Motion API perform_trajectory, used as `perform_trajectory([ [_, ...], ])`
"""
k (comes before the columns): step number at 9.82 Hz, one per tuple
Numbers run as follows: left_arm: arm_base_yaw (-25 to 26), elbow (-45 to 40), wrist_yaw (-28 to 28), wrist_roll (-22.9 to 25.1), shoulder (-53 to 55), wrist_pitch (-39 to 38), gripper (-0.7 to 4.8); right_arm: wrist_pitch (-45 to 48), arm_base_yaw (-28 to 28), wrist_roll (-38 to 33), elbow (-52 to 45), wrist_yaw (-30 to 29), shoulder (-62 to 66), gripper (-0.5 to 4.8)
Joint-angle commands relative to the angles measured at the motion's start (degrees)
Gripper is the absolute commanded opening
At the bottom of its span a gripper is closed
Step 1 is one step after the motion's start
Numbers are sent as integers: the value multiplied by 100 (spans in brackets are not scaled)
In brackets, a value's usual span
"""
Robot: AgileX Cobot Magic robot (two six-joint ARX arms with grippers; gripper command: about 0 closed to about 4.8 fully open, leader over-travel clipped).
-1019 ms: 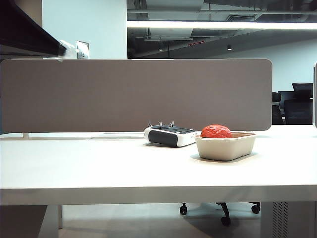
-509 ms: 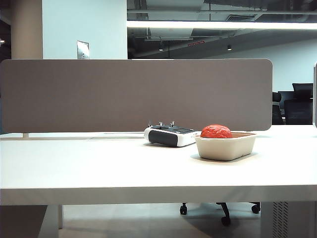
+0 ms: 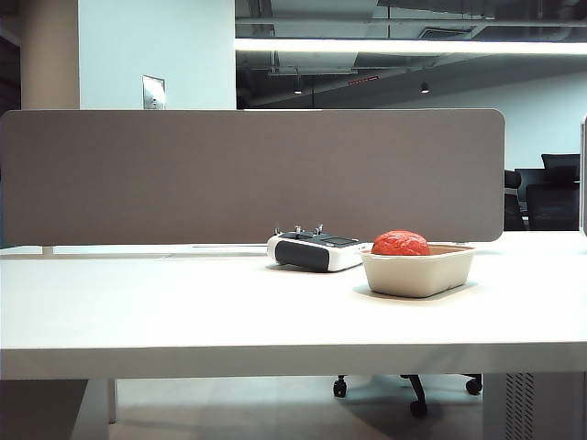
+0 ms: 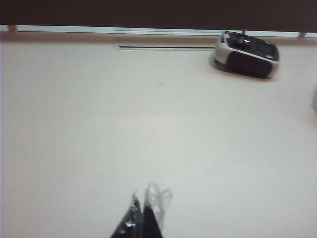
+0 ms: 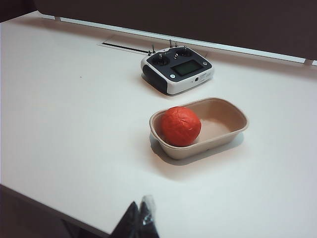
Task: Pick up the orange and place it into the paper lunchbox.
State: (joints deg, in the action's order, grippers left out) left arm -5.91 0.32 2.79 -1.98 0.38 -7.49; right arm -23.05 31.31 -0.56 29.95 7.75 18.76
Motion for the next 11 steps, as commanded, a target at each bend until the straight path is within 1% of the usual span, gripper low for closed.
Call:
perform_trajectory([
  [1,732,-11,262,308,-20,433,-7,57,2,13,13,7,-7,-5],
  [5,730,-11,262,306,-20,953,-8,59,2,15,13,7,-7,-5],
  [7,592,-11,234,304,-20,968,-8,59,0,13,13,7,-9,-5],
  [8,431,-11,-278,90,-20,839,-7,57,2,13,13,7,-9,-5],
  [11,424,-11,-256,157,-20,837,-6,57,2,15,13,7,-9,-5],
])
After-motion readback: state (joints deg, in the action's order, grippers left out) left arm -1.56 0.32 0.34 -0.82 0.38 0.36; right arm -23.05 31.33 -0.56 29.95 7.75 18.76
